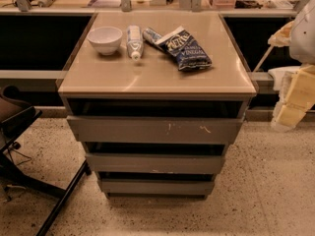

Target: Open middle drawer

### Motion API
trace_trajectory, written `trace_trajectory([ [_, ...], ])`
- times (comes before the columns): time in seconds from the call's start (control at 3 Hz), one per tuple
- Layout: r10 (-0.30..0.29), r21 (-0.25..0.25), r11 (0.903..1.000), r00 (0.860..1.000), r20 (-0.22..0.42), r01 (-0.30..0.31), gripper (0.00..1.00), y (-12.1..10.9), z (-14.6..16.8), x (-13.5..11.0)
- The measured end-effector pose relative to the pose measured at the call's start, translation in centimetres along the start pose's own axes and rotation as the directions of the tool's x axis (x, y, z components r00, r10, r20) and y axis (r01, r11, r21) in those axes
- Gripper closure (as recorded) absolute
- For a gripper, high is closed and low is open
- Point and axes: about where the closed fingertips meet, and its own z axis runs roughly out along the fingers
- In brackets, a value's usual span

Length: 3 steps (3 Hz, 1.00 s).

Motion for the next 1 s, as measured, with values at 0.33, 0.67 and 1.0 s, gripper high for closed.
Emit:
trace_trajectory([
  [0.33, 0.0, 0.0, 1.0, 1.0, 0.0, 0.0, 0.0, 0.0, 0.0, 0.0],
  [0.67, 0.005, -0.002, 1.0, 0.999, 0.033, -0.005, 0.0, 0.9, 2.0, -0.1],
  [1.0, 0.072, -0.046, 0.9967, 0.991, 0.115, -0.067, 0.0, 3.9, 7.2, -0.5],
])
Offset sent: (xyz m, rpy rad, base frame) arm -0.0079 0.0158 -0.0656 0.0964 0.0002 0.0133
